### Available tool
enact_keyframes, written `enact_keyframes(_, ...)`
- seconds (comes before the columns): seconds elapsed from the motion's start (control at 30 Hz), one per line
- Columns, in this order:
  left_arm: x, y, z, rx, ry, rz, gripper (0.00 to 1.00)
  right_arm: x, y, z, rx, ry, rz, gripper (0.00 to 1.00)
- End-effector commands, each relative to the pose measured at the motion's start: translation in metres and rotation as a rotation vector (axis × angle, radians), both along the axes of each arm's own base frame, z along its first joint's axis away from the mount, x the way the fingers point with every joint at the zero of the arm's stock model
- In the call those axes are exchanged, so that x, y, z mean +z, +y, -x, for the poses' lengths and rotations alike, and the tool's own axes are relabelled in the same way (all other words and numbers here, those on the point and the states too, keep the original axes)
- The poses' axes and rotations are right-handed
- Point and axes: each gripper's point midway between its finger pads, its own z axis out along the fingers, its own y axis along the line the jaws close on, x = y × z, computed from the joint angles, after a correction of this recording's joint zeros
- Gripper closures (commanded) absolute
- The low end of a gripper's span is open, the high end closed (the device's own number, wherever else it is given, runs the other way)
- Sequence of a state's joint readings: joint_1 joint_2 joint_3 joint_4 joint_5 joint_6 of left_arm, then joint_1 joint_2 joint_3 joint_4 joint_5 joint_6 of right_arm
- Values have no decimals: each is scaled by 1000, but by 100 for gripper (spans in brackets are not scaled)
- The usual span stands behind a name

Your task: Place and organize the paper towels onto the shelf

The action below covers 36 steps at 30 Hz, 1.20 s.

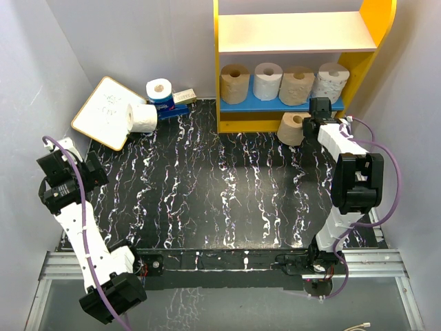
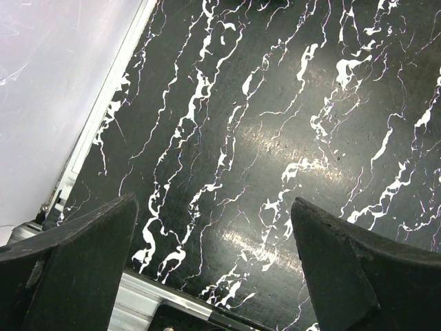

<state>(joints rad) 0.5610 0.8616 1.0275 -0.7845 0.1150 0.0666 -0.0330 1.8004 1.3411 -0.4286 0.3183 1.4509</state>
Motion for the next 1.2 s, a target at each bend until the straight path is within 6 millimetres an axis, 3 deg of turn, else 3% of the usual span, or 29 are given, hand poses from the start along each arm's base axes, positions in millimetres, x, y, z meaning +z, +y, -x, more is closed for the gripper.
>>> enact_keyframes(0.0,-1,2,0,15,-5,2,7,35,-14,-34,-67,-178,-13,100)
enact_keyframes(0.43,-5,3,-1,15,10,9,7,54,-24,-44,-103,-240,-19,100)
enact_keyframes(0.8,-7,3,-2,14,17,14,7,87,-23,-49,-88,-292,-15,100)
enact_keyframes(1.17,-7,3,-3,10,17,15,7,89,-31,-65,-116,-369,10,100)
